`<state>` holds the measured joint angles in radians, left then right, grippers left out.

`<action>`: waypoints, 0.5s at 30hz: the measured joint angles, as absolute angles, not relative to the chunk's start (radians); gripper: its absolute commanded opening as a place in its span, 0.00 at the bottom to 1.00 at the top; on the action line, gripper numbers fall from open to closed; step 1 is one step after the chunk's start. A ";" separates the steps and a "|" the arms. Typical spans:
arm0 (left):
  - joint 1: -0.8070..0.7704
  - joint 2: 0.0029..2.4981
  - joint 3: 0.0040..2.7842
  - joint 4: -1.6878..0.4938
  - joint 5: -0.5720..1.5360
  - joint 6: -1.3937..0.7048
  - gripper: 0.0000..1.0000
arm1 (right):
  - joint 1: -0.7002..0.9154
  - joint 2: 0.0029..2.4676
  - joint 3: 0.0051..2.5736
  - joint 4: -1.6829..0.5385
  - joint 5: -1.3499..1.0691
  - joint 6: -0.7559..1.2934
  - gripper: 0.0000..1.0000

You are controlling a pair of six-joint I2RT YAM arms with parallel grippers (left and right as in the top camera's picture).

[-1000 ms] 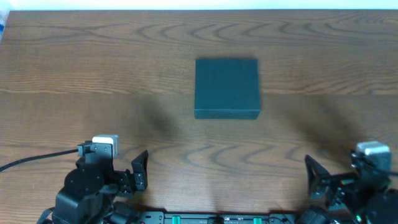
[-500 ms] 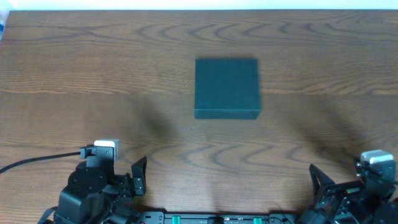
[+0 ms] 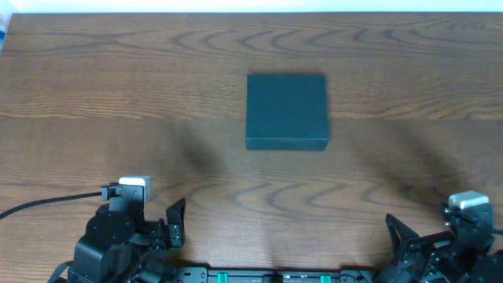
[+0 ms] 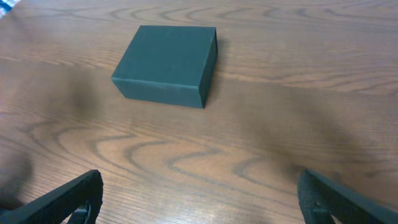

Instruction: Pack container

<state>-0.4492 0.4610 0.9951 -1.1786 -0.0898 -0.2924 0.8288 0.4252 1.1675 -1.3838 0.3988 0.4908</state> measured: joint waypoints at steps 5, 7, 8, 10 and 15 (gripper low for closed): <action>-0.449 0.461 0.995 -1.179 -0.090 -0.292 0.95 | 0.823 0.425 1.168 -1.369 0.397 0.491 0.99; -0.449 0.461 0.995 -1.179 -0.090 -0.293 0.95 | 0.794 0.425 1.168 -1.349 0.396 0.489 0.99; -0.449 0.461 0.995 -1.179 -0.090 -0.293 0.95 | 0.756 0.425 1.168 -1.333 0.390 0.485 0.99; -0.449 0.461 0.995 -1.179 -0.090 -0.293 0.96 | 0.674 0.424 1.163 -1.303 0.373 0.458 0.99; -0.449 0.461 0.995 -1.179 -0.090 -0.293 0.96 | 0.429 0.420 1.110 -1.224 0.229 0.295 0.99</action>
